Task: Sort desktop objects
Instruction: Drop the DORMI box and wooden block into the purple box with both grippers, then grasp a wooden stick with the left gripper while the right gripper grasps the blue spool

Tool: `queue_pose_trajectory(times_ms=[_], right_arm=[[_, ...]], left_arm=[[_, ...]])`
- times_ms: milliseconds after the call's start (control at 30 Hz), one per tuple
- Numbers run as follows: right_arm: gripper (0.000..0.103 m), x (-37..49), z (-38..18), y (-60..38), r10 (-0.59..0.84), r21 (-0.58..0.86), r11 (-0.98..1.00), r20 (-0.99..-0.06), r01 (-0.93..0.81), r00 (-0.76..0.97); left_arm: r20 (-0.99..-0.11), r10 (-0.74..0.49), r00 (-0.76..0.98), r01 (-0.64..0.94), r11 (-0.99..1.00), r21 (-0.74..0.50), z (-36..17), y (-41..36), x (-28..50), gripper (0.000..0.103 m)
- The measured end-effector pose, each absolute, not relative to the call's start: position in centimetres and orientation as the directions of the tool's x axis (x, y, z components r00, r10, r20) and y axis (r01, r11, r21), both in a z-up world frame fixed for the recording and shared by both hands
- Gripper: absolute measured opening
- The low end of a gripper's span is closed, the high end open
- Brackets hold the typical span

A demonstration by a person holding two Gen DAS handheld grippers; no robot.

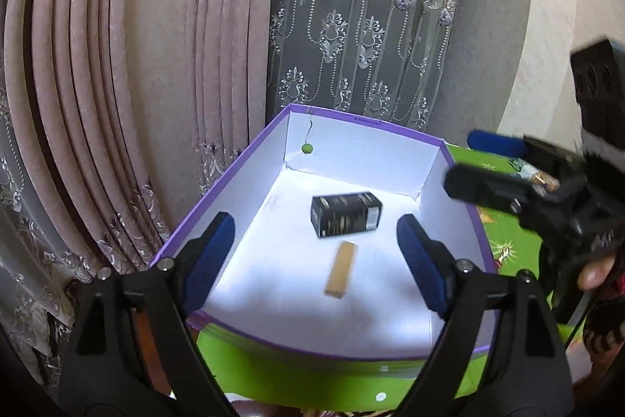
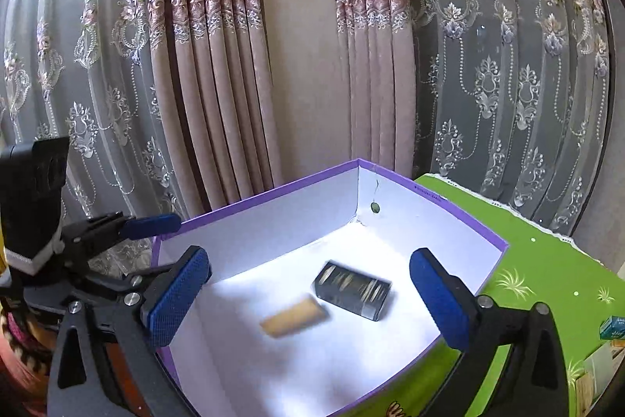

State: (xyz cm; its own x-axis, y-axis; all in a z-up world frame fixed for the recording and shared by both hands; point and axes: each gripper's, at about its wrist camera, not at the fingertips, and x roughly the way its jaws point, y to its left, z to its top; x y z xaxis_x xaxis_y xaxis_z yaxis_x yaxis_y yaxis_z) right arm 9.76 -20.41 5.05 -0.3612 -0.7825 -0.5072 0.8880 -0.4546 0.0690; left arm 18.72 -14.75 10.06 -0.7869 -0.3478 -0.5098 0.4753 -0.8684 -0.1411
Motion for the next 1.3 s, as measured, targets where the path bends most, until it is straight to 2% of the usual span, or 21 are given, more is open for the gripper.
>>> queue_pose_trajectory(times_ms=[267, 400, 567, 733, 867, 1100, 1200, 1300], right_arm=[[0.103, 10.9, 6.8, -22.6, -0.754, -0.050, -0.433, -0.527, 0.900, -0.392], [0.103, 10.6, 7.0, -21.9, -0.763, -0.047, -0.418, -0.524, 0.907, -0.379], [0.103, 10.1, 6.5, -19.7, -0.756, -0.056, -0.443, -0.513, 0.895, -0.406], [0.103, 8.9, 5.1, -13.3, -0.690, -0.107, -0.535, -0.517, 0.838, -0.506], [0.103, 6.9, 3.0, -5.4, -0.571, -0.166, -0.656, -0.528, 0.736, -0.628], [0.103, 2.1, -3.4, 11.9, -0.340, -0.029, -0.890, -0.623, 0.455, -0.704], [0.103, 2.1, -5.6, 16.8, -0.284, 0.009, -0.931, -0.647, 0.365, -0.708], [0.103, 1.7, -7.9, 20.1, -0.203, 0.020, -0.965, -0.694, 0.263, -0.691]], left_arm=[[-0.514, -0.364, -0.776, 0.476, -0.873, -0.101, 10.8, -13.5, 18.6, 0.099], [-0.527, -0.387, -0.756, 0.491, -0.869, -0.066, 10.9, -12.7, 18.0, 0.101], [-0.539, -0.369, -0.757, 0.482, -0.873, -0.078, 11.4, -10.9, 16.6, 0.101], [-0.540, -0.263, -0.799, 0.359, -0.930, -0.078, 12.3, -6.4, 13.8, 0.101], [-0.568, -0.114, -0.815, 0.200, -0.976, -0.091, 12.4, -1.3, 9.4, 0.101], [-0.695, 0.084, -0.714, 0.048, -0.985, -0.168, 7.6, 6.3, -1.0, 0.101], [-0.740, 0.135, -0.659, 0.028, -0.979, -0.204, 4.8, 8.2, -4.6, 0.101], [-0.747, 0.143, -0.649, -0.005, -0.983, -0.185, 2.9, 10.9, -7.2, 0.101]])
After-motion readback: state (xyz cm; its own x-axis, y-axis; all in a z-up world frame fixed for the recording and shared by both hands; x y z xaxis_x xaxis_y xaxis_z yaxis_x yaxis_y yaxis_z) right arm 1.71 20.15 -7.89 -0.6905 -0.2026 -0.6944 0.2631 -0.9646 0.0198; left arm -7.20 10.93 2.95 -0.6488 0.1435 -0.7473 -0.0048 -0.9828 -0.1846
